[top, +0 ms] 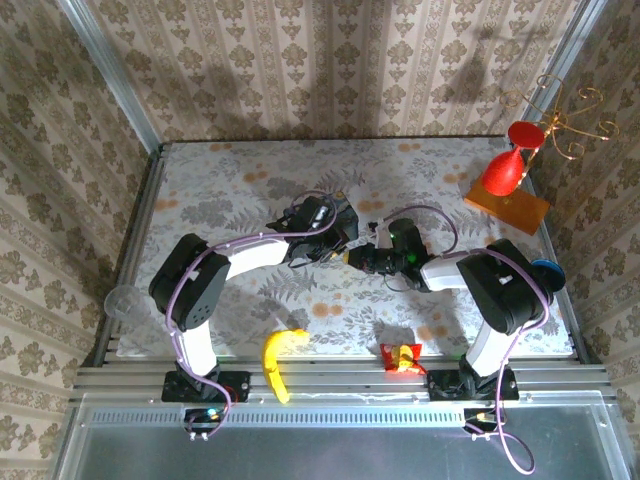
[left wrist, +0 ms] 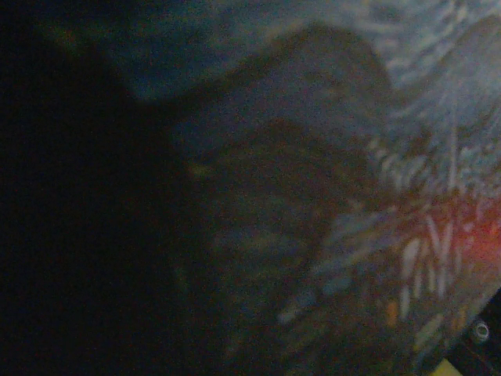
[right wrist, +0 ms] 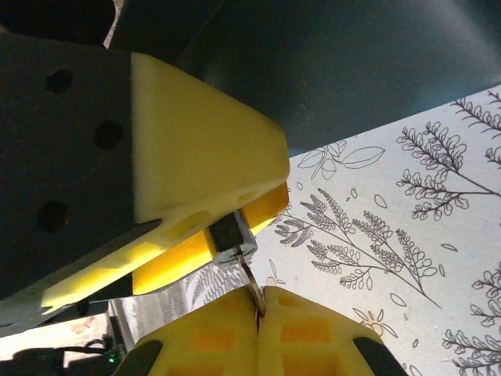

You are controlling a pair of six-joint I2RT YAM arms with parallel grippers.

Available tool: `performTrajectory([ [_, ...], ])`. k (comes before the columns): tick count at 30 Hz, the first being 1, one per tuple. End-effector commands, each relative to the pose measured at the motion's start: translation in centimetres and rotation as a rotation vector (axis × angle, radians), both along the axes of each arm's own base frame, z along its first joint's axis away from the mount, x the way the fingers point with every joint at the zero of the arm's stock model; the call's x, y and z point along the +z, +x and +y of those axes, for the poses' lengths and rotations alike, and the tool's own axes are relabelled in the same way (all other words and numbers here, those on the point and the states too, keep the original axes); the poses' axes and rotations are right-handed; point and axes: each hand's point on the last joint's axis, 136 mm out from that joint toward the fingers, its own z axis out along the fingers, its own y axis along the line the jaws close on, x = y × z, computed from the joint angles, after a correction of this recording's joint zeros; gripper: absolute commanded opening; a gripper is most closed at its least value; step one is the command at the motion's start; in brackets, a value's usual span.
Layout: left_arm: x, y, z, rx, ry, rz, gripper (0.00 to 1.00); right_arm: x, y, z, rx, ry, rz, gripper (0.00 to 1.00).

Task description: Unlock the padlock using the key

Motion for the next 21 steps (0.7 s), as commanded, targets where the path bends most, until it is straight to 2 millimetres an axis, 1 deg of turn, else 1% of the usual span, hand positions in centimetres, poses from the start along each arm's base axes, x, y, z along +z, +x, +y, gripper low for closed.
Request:
performTrajectory([
  [1,1.3,-5.2,-3.3,-0.19,-0.085,0.098,0.0,7.7,3.7,1.3,0.011,0.023,-0.34,0.0],
  [7,1.0,-5.5,-3.7,-0.2,-0.089,0.107,0.0,8.4,4.3,1.5,0.027,-0.014,-0.371,0.0],
  [14,1.3,-5.7,-4.1,-0.214,-0.099,0.098,0.0,9.6,5.5,1.9,0.012,-0.007,-0.399,0.0],
  [18,1.2,-5.8,-4.0,-0.211,-0.104,0.103,0.0,9.7,5.8,2.1,0.006,0.005,-0.392,0.0],
  [19,1.2,-5.7,-3.8,-0.204,-0.104,0.102,0.0,9.6,5.8,2.1,0.005,0.006,-0.387,0.01],
  [21,1.2,-5.4,-3.3,-0.183,-0.108,0.099,0.0,9.1,5.6,1.8,-0.005,-0.01,-0.365,0.08],
])
